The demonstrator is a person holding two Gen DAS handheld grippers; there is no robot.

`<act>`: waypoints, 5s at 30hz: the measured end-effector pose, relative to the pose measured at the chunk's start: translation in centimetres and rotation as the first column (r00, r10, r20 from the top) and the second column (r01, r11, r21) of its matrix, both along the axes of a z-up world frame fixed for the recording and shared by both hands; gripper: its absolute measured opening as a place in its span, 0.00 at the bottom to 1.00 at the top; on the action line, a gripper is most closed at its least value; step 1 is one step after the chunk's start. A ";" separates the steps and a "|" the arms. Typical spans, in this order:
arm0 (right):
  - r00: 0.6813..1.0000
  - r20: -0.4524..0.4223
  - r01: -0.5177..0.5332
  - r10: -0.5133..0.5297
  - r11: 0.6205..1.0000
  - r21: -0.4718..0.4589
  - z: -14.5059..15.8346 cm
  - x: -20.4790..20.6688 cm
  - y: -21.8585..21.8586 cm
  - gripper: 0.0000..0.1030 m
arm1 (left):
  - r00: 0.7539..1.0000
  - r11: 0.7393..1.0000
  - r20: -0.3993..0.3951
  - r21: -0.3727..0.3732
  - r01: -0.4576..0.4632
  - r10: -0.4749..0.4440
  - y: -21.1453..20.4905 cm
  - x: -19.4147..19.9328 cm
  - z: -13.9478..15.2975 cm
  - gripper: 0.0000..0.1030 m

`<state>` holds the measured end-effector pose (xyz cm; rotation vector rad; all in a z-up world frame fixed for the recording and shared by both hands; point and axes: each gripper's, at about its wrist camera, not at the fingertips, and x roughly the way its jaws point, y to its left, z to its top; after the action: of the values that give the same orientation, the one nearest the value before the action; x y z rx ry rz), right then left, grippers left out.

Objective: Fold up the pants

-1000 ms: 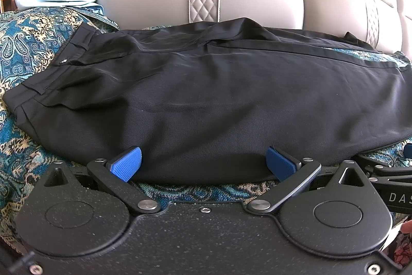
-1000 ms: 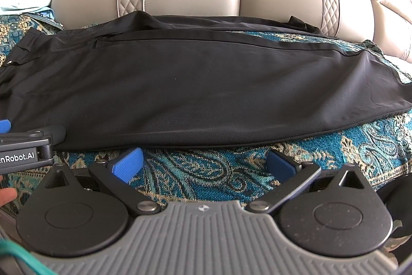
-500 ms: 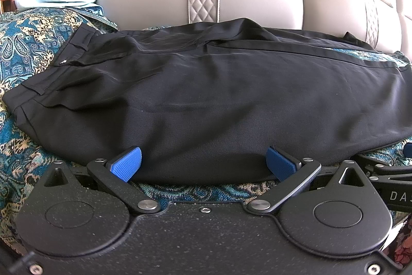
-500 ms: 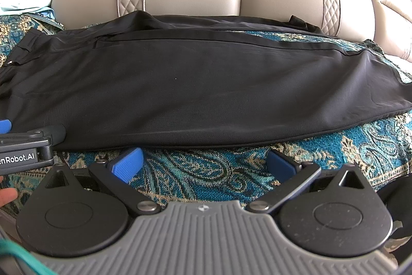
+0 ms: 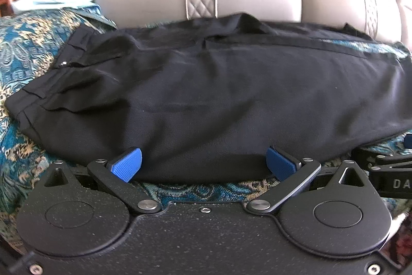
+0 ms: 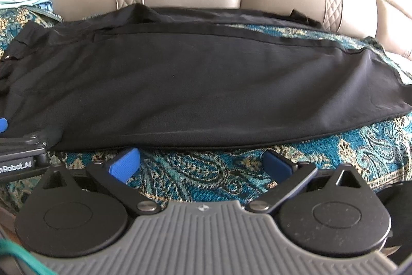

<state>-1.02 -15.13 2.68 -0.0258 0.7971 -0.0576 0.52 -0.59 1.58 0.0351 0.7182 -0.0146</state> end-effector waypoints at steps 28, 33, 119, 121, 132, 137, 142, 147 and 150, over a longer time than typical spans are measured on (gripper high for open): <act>0.963 0.264 -0.072 0.061 0.997 0.034 4.3 18.0 -1.2 1.00 | 0.784 0.732 -0.219 -0.279 -0.621 0.581 18.6 35.2 5.7 1.00; 0.961 0.269 -0.068 0.062 0.998 0.014 3.2 17.7 -1.6 1.00 | 0.678 0.643 -0.261 -0.216 -0.735 0.687 19.6 40.2 2.5 1.00; 0.966 0.254 -0.176 0.050 0.846 0.502 2.7 10.1 15.2 0.07 | 0.867 0.766 -0.139 -0.416 -0.490 0.479 21.1 18.4 4.9 0.84; 0.969 0.240 -0.168 0.049 0.847 0.505 2.3 9.5 15.1 0.08 | 0.851 0.756 -0.163 -0.398 -0.519 0.499 21.4 18.4 4.3 0.29; 0.974 0.224 -0.152 0.042 0.851 0.502 0.8 8.5 14.8 0.10 | 0.764 0.638 -0.071 -0.504 -0.583 0.642 24.7 9.9 5.1 0.16; 0.978 0.202 -0.141 0.042 0.850 0.507 0.0 8.0 14.5 0.10 | 0.781 0.625 -0.103 -0.541 -0.563 0.616 26.8 6.8 3.4 0.29; 0.979 0.197 -0.141 0.044 0.849 0.510 -0.2 7.9 14.4 0.10 | 0.834 0.650 -0.086 -0.584 -0.486 0.546 26.5 3.9 2.1 0.52; 0.977 0.210 -0.149 0.044 0.844 0.515 0.4 7.7 14.3 0.10 | 0.883 0.637 -0.092 -0.658 -0.402 0.461 26.1 4.4 1.4 0.60; 0.975 0.218 -0.151 0.039 0.835 0.528 1.0 7.2 14.2 0.10 | 0.881 0.649 -0.086 -0.643 -0.405 0.465 25.9 6.0 1.5 0.68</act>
<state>6.17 -0.88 3.73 0.4760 0.5857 0.2620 6.52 25.33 3.08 -0.8143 0.5844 0.2053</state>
